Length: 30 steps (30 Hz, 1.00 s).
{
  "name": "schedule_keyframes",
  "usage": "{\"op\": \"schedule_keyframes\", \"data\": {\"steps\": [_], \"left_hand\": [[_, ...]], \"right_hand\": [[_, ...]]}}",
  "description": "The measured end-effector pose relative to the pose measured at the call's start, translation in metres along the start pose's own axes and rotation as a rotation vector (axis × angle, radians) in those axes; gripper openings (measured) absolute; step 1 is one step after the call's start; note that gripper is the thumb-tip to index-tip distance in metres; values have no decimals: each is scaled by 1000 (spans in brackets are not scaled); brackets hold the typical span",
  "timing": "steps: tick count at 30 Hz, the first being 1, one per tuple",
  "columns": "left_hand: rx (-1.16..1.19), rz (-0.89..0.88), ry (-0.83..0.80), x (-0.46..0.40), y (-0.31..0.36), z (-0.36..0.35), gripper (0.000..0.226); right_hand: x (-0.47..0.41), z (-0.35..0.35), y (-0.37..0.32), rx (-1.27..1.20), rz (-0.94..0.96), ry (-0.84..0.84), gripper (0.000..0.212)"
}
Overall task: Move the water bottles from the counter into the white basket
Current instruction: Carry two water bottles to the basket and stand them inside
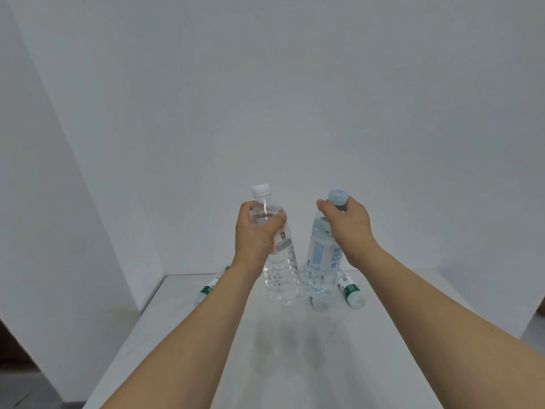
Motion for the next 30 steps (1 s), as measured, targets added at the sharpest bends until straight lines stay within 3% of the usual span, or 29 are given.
{"op": "schedule_keyframes", "data": {"steps": [8, 20, 25, 30], "left_hand": [[-14, 83, 97, 9, -2, 5, 25], [-278, 60, 203, 2, 18, 37, 20], [-243, 69, 251, 6, 23, 83, 26], [-245, 50, 380, 32, 42, 171, 25]], "right_hand": [[14, 9, 6, 44, -19, -40, 23], [24, -15, 0, 90, -18, -86, 28], [33, -64, -6, 127, 19, -163, 24], [63, -158, -20, 87, 50, -334, 23]]}}
Point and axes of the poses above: each hand's wrist, its own x-axis away from the middle knuckle, its own z-axis out of the back of the hand, y = z × x, the point moved 5 cm from there along -x, towards the middle knuckle, and after that the axes turned 12 degrees about z, right-handed, at the moved point
